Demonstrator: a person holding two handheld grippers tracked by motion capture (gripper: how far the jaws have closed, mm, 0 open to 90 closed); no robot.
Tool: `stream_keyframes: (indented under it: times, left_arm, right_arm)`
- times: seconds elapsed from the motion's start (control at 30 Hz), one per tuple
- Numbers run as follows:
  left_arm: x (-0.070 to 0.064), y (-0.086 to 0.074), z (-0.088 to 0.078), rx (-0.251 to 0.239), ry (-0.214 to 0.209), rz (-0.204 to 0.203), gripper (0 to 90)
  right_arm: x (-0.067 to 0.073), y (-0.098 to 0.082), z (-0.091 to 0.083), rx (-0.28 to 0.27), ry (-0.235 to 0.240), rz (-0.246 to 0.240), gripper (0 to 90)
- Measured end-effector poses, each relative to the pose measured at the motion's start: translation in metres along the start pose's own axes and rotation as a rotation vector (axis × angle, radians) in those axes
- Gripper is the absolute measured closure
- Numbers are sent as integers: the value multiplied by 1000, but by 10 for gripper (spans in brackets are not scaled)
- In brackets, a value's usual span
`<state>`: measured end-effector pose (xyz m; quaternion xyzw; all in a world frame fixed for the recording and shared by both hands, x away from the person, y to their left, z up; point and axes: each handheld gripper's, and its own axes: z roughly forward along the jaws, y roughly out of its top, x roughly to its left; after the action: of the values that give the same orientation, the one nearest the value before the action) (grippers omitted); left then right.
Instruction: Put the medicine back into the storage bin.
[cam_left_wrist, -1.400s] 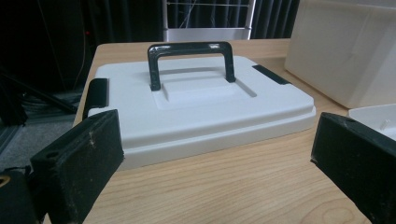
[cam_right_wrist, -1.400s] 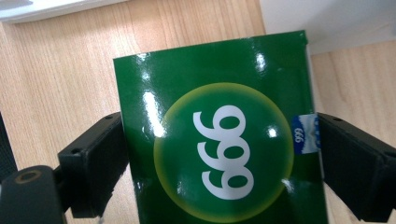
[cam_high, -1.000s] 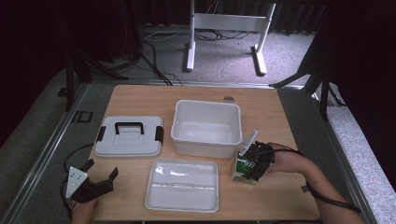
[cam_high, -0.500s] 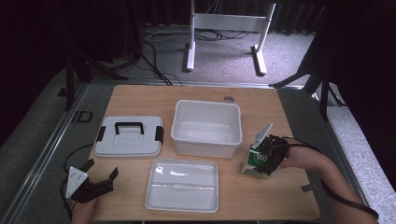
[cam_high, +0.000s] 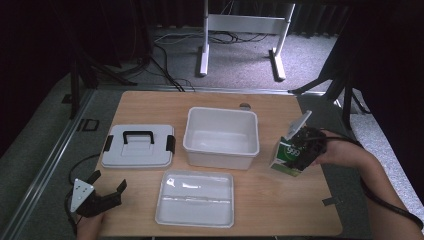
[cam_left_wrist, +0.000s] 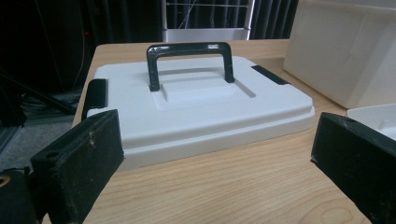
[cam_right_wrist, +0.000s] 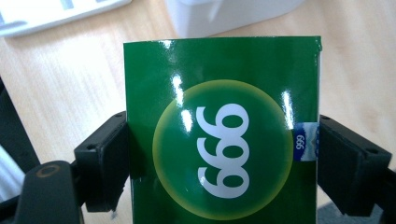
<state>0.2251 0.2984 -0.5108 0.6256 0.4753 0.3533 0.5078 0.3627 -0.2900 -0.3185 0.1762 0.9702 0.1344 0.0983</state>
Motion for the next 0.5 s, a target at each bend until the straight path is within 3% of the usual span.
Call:
stream_keyframes:
  times: [0.3, 0.5]
  left_arm:
    - [0, 0, 0, -1, -1, -6, 21]
    - [0, 0, 0, -1, -2, -2, 21]
  right_arm:
    - [-16, 20, -36, -52, -50, 8, 150]
    - [-23, 45, -53, -65, -68, -10, 150]
